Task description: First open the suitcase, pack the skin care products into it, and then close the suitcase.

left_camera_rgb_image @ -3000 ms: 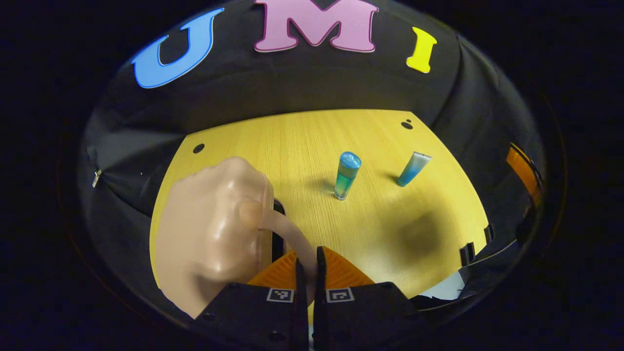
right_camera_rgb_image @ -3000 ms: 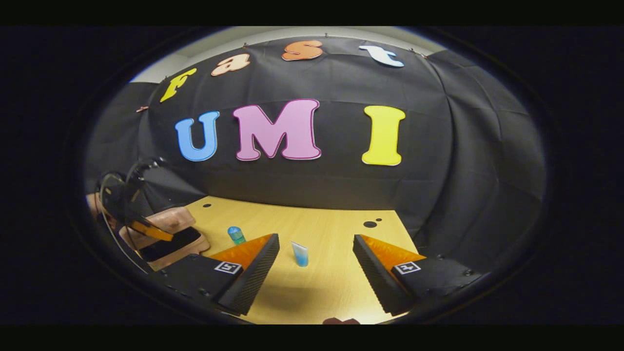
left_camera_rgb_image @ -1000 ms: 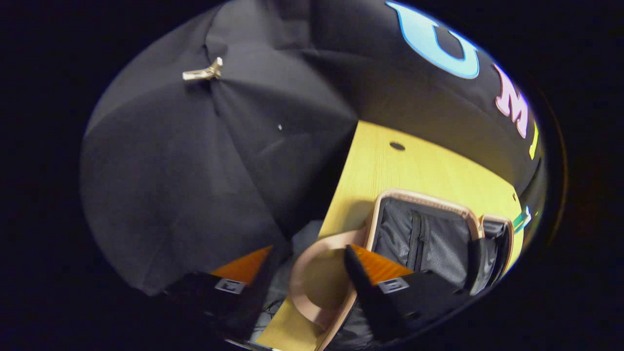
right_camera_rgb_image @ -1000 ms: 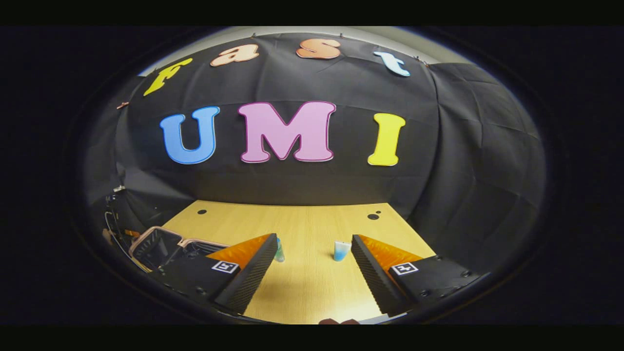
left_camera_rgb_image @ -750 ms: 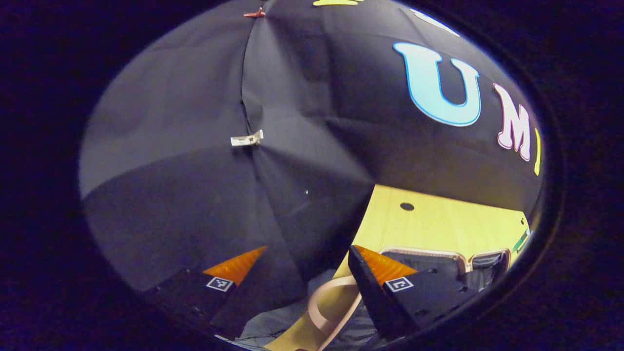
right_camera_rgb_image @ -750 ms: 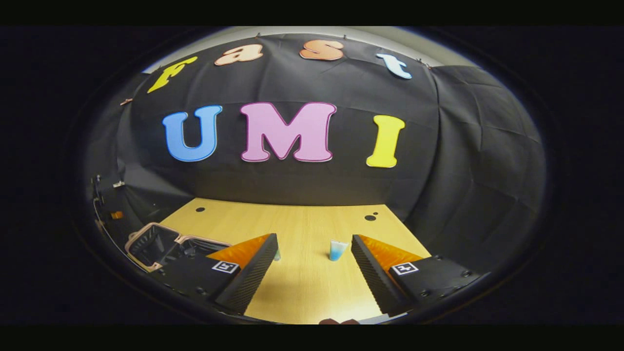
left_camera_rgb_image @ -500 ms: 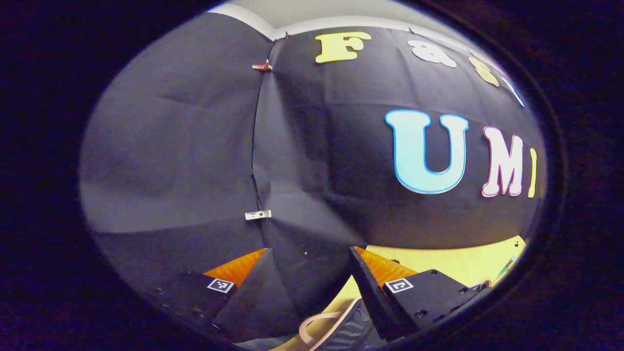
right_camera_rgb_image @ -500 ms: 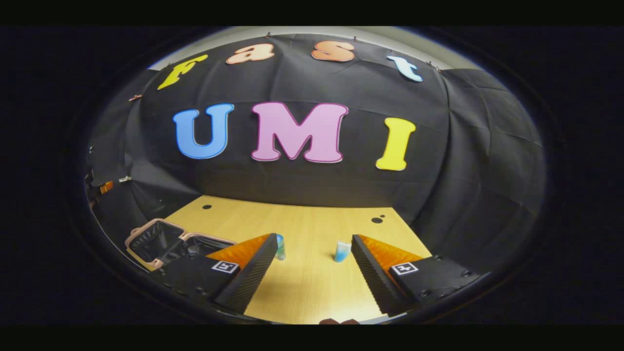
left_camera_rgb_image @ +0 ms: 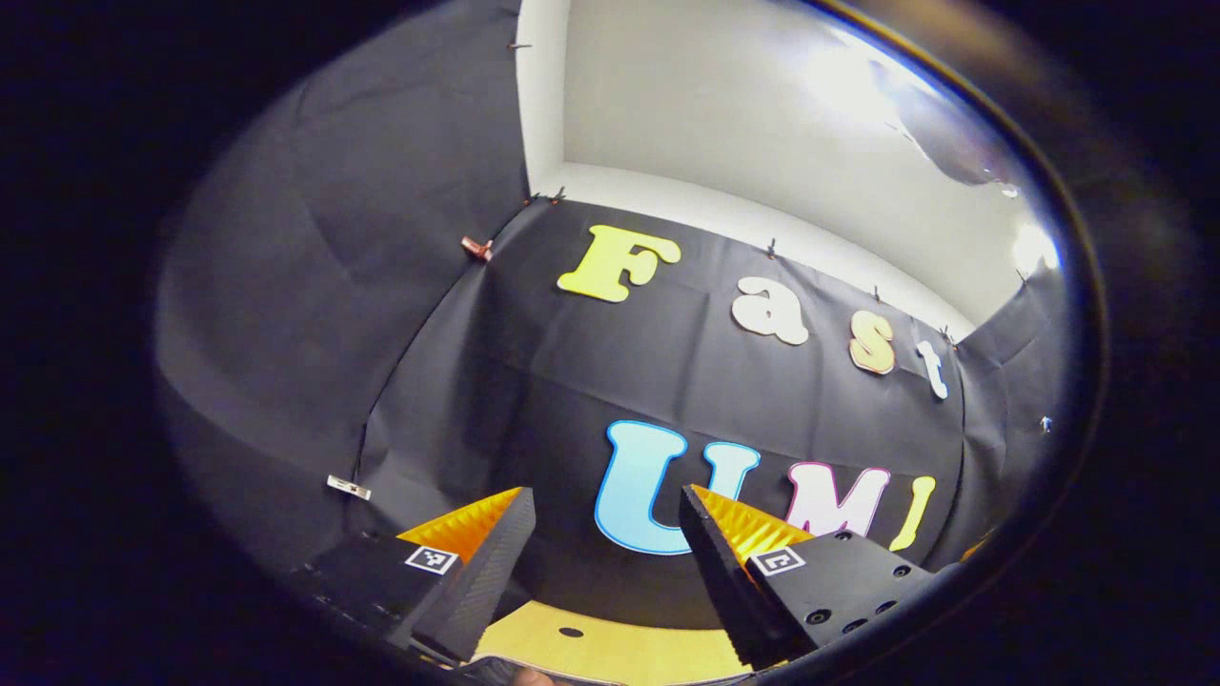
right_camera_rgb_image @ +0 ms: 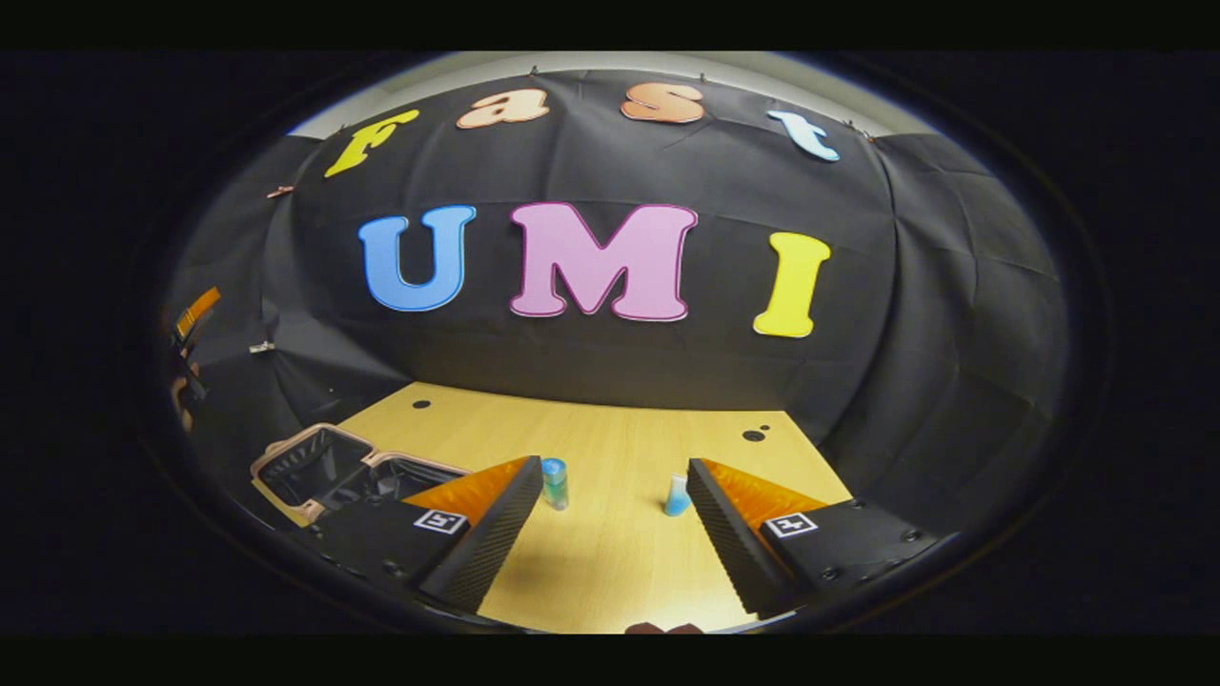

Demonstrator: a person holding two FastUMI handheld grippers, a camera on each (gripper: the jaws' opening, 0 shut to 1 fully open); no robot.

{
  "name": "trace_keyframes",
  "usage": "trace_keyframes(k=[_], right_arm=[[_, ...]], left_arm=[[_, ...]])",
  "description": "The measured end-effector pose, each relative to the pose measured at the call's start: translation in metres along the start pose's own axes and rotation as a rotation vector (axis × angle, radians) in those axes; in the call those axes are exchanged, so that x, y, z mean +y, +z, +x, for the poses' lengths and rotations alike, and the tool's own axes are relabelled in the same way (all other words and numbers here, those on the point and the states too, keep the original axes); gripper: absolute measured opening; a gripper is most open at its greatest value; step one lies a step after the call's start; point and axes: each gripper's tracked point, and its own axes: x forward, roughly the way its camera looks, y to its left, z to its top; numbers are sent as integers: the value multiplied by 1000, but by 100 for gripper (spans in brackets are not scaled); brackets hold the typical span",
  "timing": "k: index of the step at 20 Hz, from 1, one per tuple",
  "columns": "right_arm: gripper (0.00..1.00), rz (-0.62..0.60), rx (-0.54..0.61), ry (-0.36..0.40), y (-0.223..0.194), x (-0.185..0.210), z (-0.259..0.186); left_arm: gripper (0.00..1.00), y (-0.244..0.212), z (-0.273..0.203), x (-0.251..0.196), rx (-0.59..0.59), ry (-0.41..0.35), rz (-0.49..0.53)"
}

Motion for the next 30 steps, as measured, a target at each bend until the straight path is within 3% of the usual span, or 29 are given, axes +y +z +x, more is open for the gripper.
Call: trace_keyframes(k=[3,4,5,9,13,19,21,26,30], right_arm=[[97,16,24,10,-19,-19,4],[93,30,42,14,-26,-27,7],[97,45,43,23,-31,-33,13],[96,30,37,46,-53,-61,51],[97,15,74,54,-86,-87,97],[97,4,148,127,-132,-96,141],[97,-3,177,158,-145,-95,151],[97,-6,207,208,-157,-96,172],[94,-25,247,231,-174,-94,184]], left_arm=[[95,-21,-4,-72,51,-83,45],[96,-38,-3,-102,86,-99,52],[95,-56,-8,-132,122,-120,57],[95,-157,-40,-256,310,-245,22],[96,-261,-67,-337,487,-256,-13],[96,-385,-76,-393,638,-232,56],[96,-421,-74,-406,680,-255,60],[96,-507,-75,-403,840,-194,99],[96,-544,-69,-405,883,-231,158]])
